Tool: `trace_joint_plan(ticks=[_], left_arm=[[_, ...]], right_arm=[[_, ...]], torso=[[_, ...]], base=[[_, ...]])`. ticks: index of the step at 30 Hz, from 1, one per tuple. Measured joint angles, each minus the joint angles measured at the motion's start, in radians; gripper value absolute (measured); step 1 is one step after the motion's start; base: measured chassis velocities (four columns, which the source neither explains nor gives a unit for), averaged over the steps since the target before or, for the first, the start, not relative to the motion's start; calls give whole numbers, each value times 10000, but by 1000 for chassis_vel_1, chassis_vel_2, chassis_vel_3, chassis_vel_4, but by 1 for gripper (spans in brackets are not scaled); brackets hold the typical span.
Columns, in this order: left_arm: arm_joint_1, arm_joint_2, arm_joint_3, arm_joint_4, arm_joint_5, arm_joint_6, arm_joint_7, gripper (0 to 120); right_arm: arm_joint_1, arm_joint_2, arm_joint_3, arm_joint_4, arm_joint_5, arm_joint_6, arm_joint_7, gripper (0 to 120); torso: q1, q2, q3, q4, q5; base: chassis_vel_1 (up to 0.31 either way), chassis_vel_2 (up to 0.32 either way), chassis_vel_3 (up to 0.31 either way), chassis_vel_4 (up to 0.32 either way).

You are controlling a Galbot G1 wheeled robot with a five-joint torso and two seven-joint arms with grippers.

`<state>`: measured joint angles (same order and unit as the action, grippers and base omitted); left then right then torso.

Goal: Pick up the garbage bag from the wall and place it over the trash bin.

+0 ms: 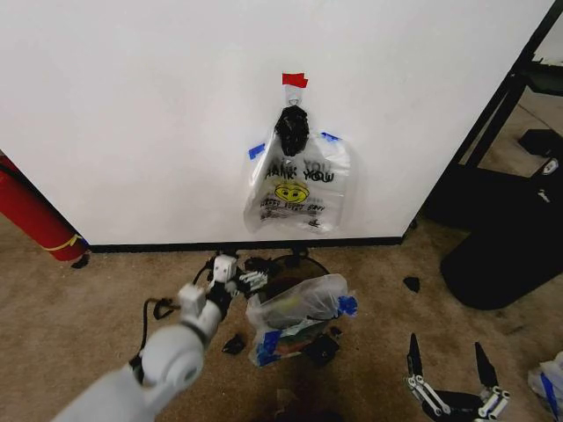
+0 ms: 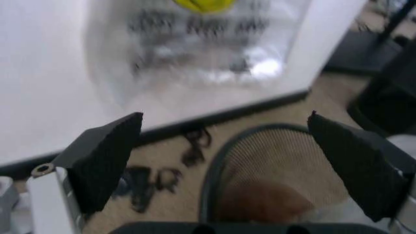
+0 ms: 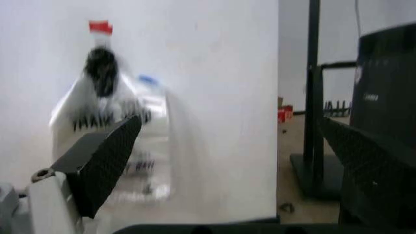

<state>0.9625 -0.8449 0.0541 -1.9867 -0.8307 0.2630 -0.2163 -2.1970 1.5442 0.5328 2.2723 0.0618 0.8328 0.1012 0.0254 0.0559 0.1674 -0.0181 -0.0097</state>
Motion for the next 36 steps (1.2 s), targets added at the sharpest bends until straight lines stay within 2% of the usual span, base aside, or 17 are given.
trace_joint_plan(ticks=[5,6,12,17,20,22,26,27,32,36], left_arm=[[-861,-122,404,609,-913,1268,384,100],[-861,-122,404,609,-913,1268,384,100],[-1622,-309,671,1360,-1882,2516,586,100],[-1941,-366,869,1964,-2011,2685,741,100],[-2240,-496,1040,2353,-2096,2738,741,87],[-2288,-515,1077,2380,-2112,2760,725,84],[-2438,-542,1288,2390,-2146,2861,619,65],[-2438,-542,1288,2390,-2146,2861,619,65],[-2574,-577,1579,2397,-2178,2863,470,43],[-2662,-616,1733,2579,-2154,2769,539,32]], right_arm=[[-155,-14,-124,541,-170,-424,494,100],[-155,-14,-124,541,-170,-424,494,100],[-84,-103,-139,669,-23,-802,604,100],[-55,-122,-149,799,82,-936,602,100],[-12,-151,-136,904,186,-1092,587,100],[6,-155,-135,905,193,-1120,585,100],[160,-143,-143,897,191,-1225,584,100],[160,-143,-143,897,191,-1225,584,100],[98,-88,-432,868,19,-1182,582,100],[104,-38,-559,812,-70,-1147,585,100]], torso=[[0,0,0,1,-1],[0,0,0,1,-1],[0,0,0,0,0],[0,-1,0,1,-1],[0,0,0,0,-1],[0,-1,0,-1,0],[0,-1,-1,0,0],[0,-1,-1,0,0],[-1,-1,-1,0,-1],[0,-1,-1,0,0]], base=[[0,0,0,0],[0,0,0,0],[0,0,0,0],[0,0,0,0],[0,0,0,0],[0,0,0,0],[0,0,0,0],[0,0,0,0],[0,0,0,0],[0,0,0,0]])
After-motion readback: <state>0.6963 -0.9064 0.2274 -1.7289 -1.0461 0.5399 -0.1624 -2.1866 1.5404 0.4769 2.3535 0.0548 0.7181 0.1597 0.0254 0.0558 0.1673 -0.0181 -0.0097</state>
